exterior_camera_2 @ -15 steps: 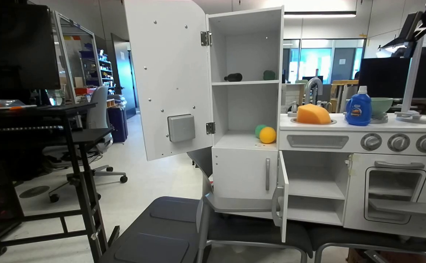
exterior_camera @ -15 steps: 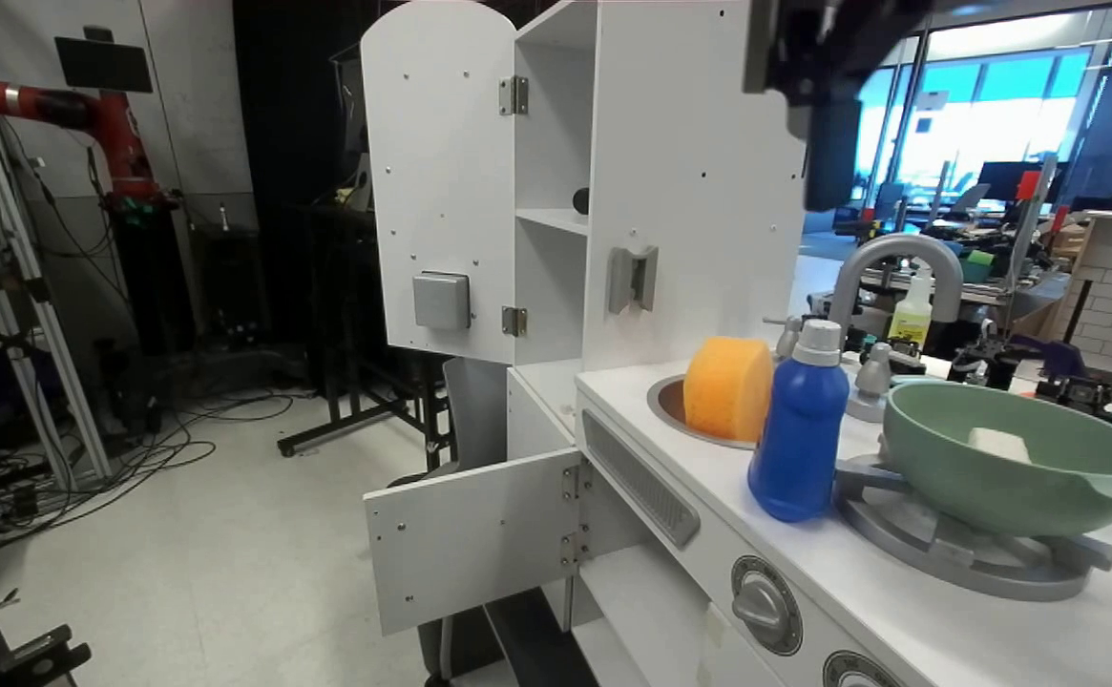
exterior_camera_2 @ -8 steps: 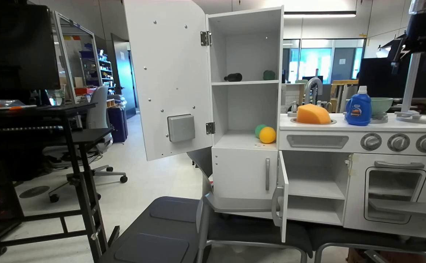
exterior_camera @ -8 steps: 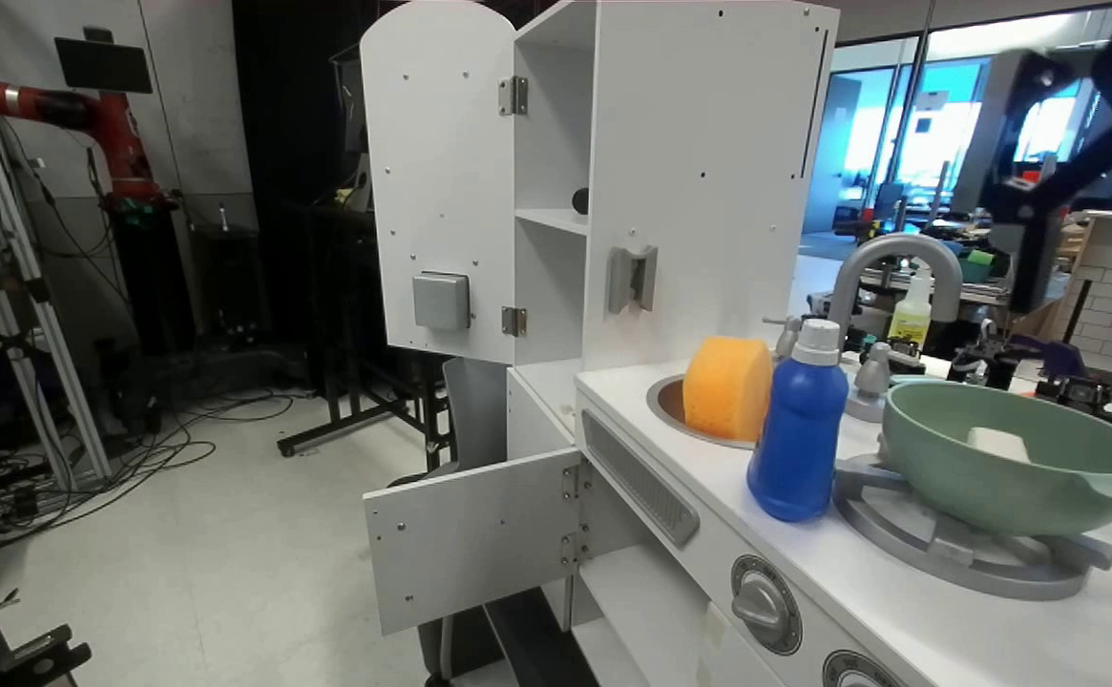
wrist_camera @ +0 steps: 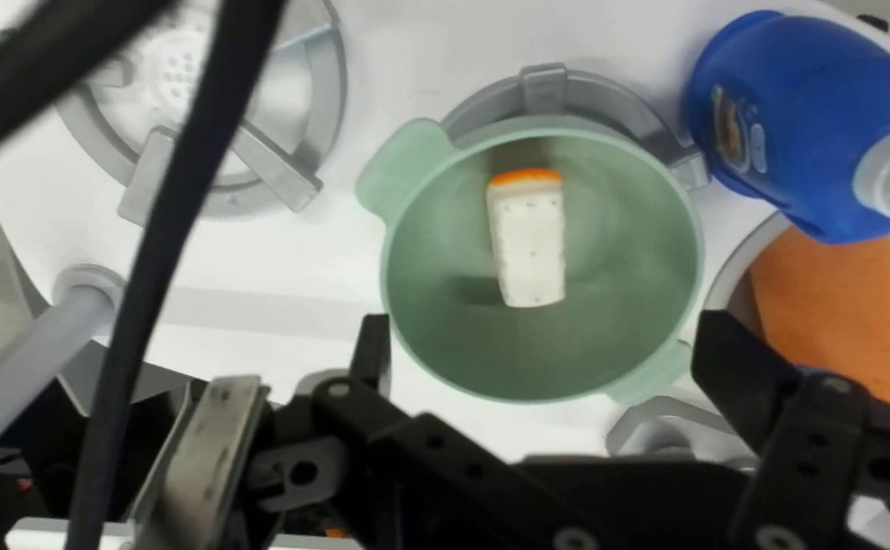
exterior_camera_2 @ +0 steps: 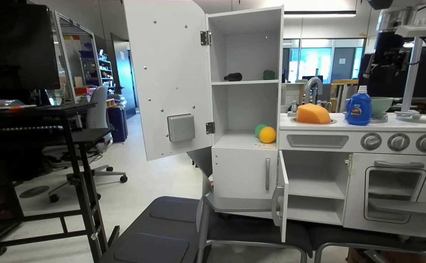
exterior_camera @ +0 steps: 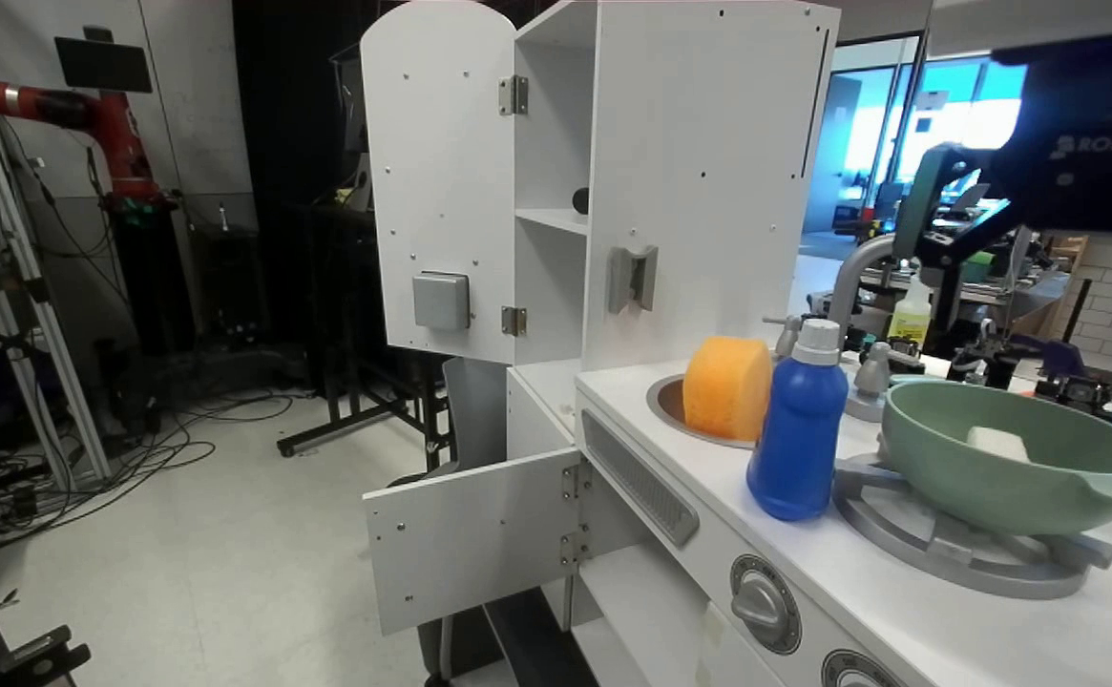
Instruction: Put the bottle and the toy into the bottom drawer and close the drawer.
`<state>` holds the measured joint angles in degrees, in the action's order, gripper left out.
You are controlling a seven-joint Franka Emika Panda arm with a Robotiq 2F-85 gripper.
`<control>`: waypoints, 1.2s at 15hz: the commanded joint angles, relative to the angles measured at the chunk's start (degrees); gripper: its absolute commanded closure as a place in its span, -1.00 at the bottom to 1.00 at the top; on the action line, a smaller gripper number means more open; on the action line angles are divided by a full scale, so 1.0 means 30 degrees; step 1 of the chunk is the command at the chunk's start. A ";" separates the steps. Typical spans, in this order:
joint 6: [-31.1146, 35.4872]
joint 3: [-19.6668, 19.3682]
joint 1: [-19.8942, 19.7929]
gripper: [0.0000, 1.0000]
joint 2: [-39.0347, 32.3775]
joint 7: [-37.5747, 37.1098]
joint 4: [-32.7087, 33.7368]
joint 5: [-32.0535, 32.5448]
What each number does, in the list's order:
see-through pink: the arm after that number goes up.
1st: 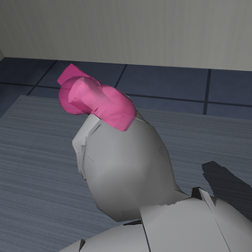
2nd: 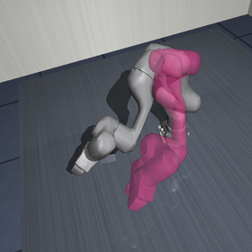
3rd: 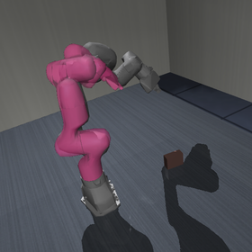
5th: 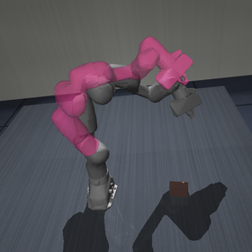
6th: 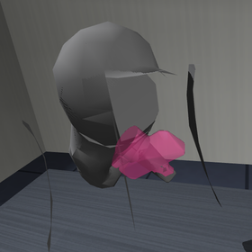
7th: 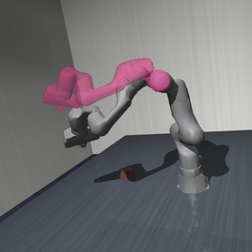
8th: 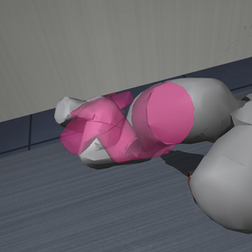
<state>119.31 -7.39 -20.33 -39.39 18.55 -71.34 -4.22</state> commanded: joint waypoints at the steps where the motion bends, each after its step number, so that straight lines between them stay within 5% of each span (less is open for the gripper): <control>1: -0.2151 0.0731 -0.0429 -1.00 -0.1565 0.0917 0.2606 -0.0012; 7: -0.4995 0.0564 -0.0270 -1.00 -0.3031 0.0356 0.5189 0.0437; 18: -0.6075 0.0730 -0.0721 -1.00 -0.6345 0.0614 0.9281 0.0472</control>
<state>104.17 -6.12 -21.39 -55.04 19.74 -49.83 -3.76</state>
